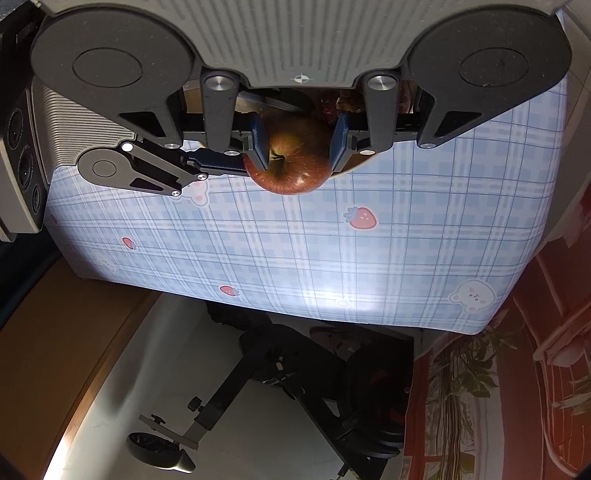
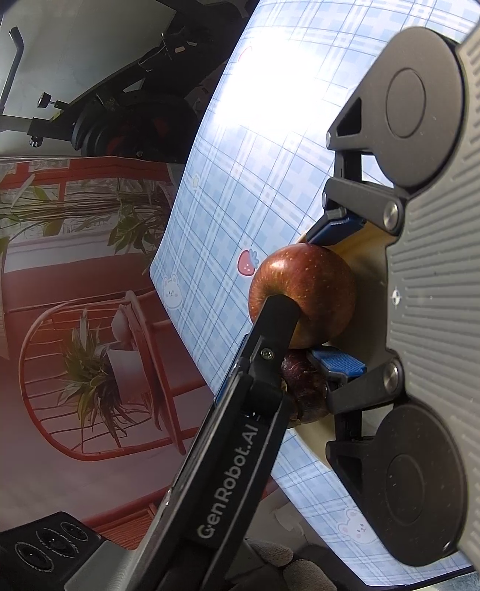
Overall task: Organize fruits
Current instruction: 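Lift the red apple and carry it over the plate with the left tool, then set the apple beside the mangosteen, open the left tool and withdraw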
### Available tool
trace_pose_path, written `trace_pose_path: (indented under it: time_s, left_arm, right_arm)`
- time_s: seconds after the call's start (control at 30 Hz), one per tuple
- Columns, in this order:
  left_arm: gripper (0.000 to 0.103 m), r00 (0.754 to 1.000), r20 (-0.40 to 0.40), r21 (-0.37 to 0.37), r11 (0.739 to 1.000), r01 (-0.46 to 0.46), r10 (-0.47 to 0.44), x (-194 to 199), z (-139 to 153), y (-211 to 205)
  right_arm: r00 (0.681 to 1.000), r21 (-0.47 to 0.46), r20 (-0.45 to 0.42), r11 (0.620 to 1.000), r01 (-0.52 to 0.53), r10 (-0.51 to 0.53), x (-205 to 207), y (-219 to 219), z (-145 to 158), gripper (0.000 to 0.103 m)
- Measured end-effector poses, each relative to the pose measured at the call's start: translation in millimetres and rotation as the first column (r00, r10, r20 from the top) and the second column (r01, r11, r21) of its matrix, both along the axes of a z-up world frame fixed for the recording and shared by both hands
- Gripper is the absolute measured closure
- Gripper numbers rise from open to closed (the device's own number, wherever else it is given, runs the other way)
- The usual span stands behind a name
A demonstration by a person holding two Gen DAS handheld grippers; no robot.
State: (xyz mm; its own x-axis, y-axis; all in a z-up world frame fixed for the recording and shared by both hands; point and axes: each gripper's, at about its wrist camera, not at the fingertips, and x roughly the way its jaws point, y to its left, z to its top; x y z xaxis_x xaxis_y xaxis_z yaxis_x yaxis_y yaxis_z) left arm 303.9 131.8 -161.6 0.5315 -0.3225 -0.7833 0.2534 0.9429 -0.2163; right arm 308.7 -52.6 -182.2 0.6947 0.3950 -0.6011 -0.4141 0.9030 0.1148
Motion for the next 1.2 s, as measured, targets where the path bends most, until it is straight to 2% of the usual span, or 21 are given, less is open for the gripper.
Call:
trace_pose_path:
  time_s: [0.4, 0.67, 1.0, 1.2]
  left_arm:
    - [0.064, 0.999, -0.009, 0.022, 0.999, -0.035, 0.035, 0, 2, -2]
    - [0.063, 0.997, 0.003, 0.054, 0.996, -0.077, 0.077, -5, 5, -6]
    - [0.064, 0.99, 0.039, 0.075, 0.988, -0.136, 0.133, -19, 12, -19]
    - [0.064, 0.988, 0.091, 0.077, 0.989, -0.128, 0.121, -33, 21, -42]
  right_arm:
    - [1.0, -0.012, -0.008, 1.0, 0.023, -0.023, -16, -7, 4, 0.04]
    - [0.998, -0.029, 0.045, 0.999, 0.044, -0.043, -52, -25, 13, 0.04]
    - [0.973, 0.057, 0.12, 0.98, 0.192, -0.198, -105, -84, 25, 0.04]
    - [0.948, 0.089, 0.15, 0.958, 0.271, -0.282, -133, -121, 27, 0.04]
